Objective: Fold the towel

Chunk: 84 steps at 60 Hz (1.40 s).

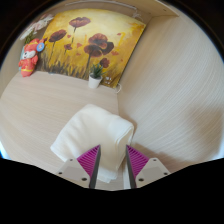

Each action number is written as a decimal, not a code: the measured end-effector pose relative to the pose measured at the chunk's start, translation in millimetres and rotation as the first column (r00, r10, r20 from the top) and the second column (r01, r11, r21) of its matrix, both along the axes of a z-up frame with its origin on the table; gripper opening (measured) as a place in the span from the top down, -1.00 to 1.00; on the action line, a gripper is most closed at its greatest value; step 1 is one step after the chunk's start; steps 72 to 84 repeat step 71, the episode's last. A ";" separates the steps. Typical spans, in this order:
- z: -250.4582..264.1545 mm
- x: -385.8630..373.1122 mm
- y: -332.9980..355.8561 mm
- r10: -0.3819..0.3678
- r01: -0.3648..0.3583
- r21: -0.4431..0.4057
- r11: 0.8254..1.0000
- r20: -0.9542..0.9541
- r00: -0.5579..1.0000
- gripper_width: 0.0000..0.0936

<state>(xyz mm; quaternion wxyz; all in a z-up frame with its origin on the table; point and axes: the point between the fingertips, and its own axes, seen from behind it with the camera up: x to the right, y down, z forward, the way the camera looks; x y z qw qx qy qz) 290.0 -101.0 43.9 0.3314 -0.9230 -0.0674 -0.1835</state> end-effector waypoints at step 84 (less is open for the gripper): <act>215.2 -289.0 -141.2 0.134 -0.013 0.372 0.928 -0.301 0.944 -0.61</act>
